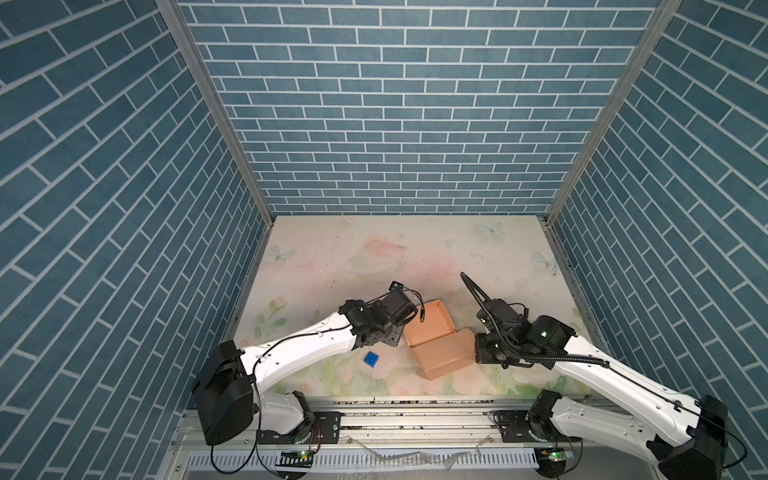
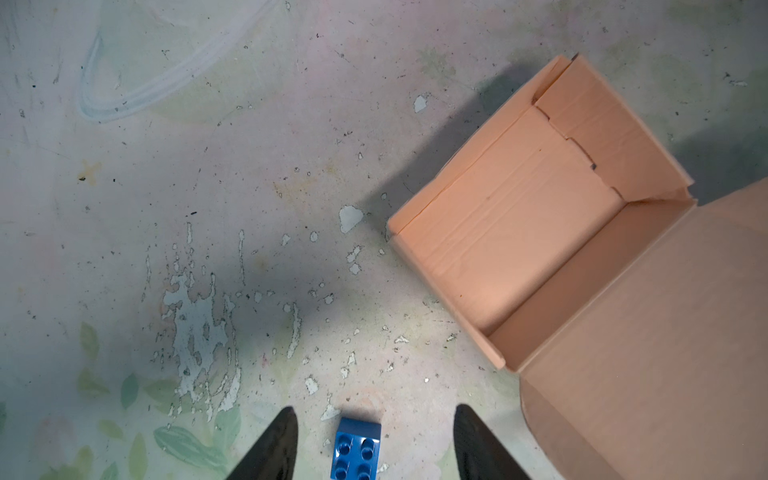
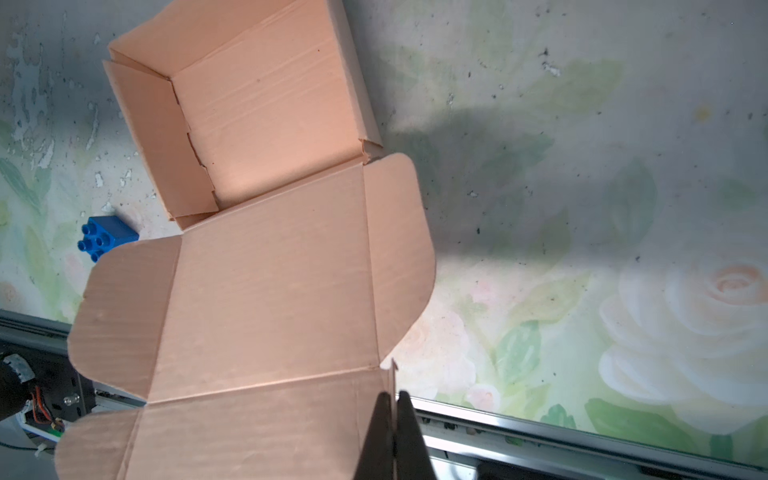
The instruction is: Fold the paper box
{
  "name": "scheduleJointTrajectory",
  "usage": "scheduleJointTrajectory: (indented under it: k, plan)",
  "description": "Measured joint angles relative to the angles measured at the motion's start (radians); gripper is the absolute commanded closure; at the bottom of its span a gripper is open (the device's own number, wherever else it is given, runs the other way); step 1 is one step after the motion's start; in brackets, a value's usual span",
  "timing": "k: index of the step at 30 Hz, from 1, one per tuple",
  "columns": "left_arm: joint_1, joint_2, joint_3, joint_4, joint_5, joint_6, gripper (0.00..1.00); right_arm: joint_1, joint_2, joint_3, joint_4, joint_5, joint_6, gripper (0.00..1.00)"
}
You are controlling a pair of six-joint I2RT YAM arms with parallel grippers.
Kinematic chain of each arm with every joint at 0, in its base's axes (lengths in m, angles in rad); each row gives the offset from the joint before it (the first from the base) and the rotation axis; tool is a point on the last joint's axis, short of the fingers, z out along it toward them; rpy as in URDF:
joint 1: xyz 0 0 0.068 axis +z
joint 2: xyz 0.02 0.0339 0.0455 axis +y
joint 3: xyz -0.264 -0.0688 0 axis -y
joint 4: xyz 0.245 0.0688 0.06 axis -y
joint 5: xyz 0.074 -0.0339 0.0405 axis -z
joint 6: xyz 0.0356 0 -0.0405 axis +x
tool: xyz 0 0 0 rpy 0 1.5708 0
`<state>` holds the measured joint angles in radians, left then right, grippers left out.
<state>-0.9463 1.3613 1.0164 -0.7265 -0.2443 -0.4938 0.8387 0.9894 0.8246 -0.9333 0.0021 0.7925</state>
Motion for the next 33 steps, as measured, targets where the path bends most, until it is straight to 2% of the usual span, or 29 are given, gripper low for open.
scheduleJointTrajectory:
  k: [17, 23, 26, 30, 33]
  plan:
    - [0.037, -0.028, 0.0, -0.023, 0.004, 0.0, 0.38, -0.217, 0.246, 0.19, 0.056, -0.064, -0.348, 1.0]
    - [0.076, -0.059, -0.001, -0.043, 0.006, 0.001, 0.38, -0.363, 0.35, 0.28, 0.091, -0.098, -0.466, 1.0]
    - [0.091, -0.077, -0.001, -0.058, 0.005, 0.0, 0.38, -0.422, 0.414, 0.342, 0.116, -0.103, -0.497, 0.9]
    - [0.098, -0.106, -0.008, -0.072, 0.003, 0.0, 0.38, -0.462, 0.449, 0.396, 0.148, -0.085, -0.511, 0.63]
    - [0.107, -0.137, -0.033, -0.083, 0.003, -0.004, 0.37, -0.464, 0.426, 0.405, 0.156, -0.058, -0.498, 0.52]
